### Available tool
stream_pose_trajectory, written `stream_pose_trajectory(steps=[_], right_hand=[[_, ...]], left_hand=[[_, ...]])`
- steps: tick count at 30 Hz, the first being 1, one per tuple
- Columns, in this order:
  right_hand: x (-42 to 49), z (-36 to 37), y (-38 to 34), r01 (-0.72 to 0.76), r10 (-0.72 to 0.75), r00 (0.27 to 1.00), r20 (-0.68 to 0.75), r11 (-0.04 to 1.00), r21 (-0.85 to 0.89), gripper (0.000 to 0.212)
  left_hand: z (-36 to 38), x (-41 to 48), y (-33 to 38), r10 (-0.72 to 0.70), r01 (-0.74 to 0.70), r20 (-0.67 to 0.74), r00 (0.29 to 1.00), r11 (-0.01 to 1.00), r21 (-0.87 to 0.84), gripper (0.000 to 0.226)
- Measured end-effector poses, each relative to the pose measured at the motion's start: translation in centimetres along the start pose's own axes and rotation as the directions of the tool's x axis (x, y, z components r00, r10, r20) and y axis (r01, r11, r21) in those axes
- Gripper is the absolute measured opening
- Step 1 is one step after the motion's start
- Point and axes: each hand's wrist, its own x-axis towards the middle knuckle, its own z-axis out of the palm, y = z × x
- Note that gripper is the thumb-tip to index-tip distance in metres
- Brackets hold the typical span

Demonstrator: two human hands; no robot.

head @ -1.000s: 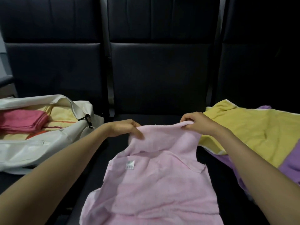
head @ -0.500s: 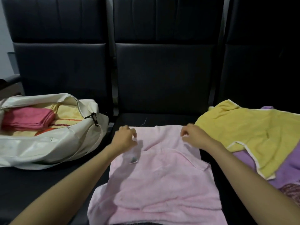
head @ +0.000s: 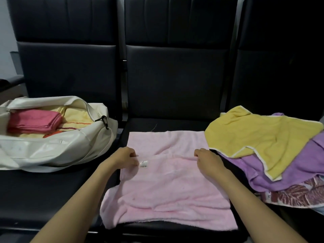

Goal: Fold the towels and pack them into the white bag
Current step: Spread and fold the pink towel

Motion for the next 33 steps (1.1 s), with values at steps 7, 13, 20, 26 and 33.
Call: stream_pose_trajectory(steps=[7, 13, 20, 26, 33], right_hand=[[1.5, -0.7, 2.7, -0.091, 0.128, 0.984, -0.121, 0.957, 0.275, 0.020], [6.8, -3.5, 2.5, -0.118, 0.204, 0.963, -0.175, 0.905, 0.408, 0.017], [12.8, -1.8, 2.5, -0.229, 0.267, 0.963, -0.039, 0.886, 0.402, 0.011], [15.6, 0.3, 4.2, -0.203, 0.190, 0.979, 0.074, 0.944, 0.261, 0.015], [16.3, 0.2, 4.0, -0.166, 0.138, 0.975, 0.175, 0.973, 0.159, 0.035]], left_hand=[[-0.3, 0.9, -1.2, -0.151, -0.018, -0.314, 0.937, 0.880, -0.475, 0.010], [-2.1, 5.1, -0.3, -0.208, -0.023, -0.415, 0.886, 0.873, -0.487, 0.016], [-1.9, 11.0, -0.8, -0.229, 0.066, -0.383, 0.895, 0.916, -0.395, 0.017], [-1.4, 13.4, -2.3, -0.173, 0.120, -0.264, 0.949, 0.971, -0.206, 0.027], [-1.8, 13.1, -1.4, -0.119, 0.120, -0.167, 0.979, 0.993, -0.008, 0.024]])
